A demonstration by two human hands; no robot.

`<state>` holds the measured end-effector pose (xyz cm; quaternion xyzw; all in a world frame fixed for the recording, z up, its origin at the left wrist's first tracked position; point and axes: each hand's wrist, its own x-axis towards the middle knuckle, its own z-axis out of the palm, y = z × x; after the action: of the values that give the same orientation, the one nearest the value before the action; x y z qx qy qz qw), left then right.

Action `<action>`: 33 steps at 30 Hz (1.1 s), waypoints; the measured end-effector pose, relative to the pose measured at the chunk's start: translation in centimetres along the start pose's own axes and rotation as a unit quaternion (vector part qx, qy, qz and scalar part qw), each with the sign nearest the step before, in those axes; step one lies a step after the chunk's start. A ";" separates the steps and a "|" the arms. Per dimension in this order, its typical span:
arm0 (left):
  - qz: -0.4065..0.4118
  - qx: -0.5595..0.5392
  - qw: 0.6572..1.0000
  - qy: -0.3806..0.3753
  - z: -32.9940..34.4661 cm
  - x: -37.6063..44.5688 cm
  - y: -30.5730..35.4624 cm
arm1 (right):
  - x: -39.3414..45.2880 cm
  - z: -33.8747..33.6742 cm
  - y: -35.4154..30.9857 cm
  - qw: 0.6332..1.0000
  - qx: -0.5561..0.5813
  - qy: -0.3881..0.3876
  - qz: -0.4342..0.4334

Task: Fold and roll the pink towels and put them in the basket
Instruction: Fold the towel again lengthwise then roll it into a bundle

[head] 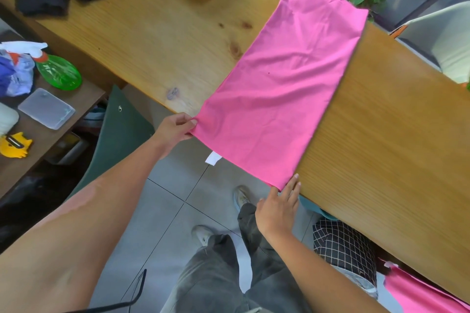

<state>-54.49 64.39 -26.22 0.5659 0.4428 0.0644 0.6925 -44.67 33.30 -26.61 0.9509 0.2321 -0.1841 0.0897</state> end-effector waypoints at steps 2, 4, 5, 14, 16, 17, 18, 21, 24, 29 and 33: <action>0.019 0.019 0.999 0.028 0.0 0.4 0.1 | 0.0 0.1 0.0 1.000 0.007 0.000 0.014; 0.027 0.035 0.996 0.072 0.4 0.7 -0.2 | 0.0 0.1 0.0 1.000 0.016 -0.004 0.022; 0.027 0.034 0.995 0.090 0.7 0.8 -0.3 | 0.0 0.1 0.0 1.000 0.020 -0.007 0.023; 0.018 0.024 0.987 0.159 2.2 0.7 -0.7 | 0.2 -2.2 1.3 0.963 0.029 0.134 -0.232; 0.014 0.028 0.984 0.174 2.1 0.6 -0.7 | 1.0 -2.7 1.5 0.957 0.039 0.118 -0.262; 0.009 0.028 0.983 0.179 2.1 0.5 -0.6 | 1.4 -3.0 1.5 0.956 0.041 0.106 -0.270; 0.002 0.025 0.983 0.182 2.1 0.5 -0.6 | 1.8 -3.3 1.6 0.956 0.041 0.091 -0.277; -0.012 0.030 0.981 0.191 2.2 0.2 -0.6 | 3.2 -3.9 1.5 0.951 0.048 0.058 -0.299; -0.013 0.045 0.977 0.207 2.3 0.2 -0.6 | 5.6 -5.1 0.1 0.942 0.065 0.063 -0.322; -0.032 0.095 0.971 0.218 2.6 0.1 0.0 | 13.3 -10.0 -3.9 0.931 0.081 0.096 -0.342; -0.051 0.142 0.964 0.217 2.5 0.1 0.9 | 21.0 -15.9 -8.0 0.888 -0.011 0.110 -0.446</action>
<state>-52.30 62.99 -25.60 0.6074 0.6156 0.0865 0.4946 -26.28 52.94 -20.95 0.7602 0.6423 -0.0961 -0.0172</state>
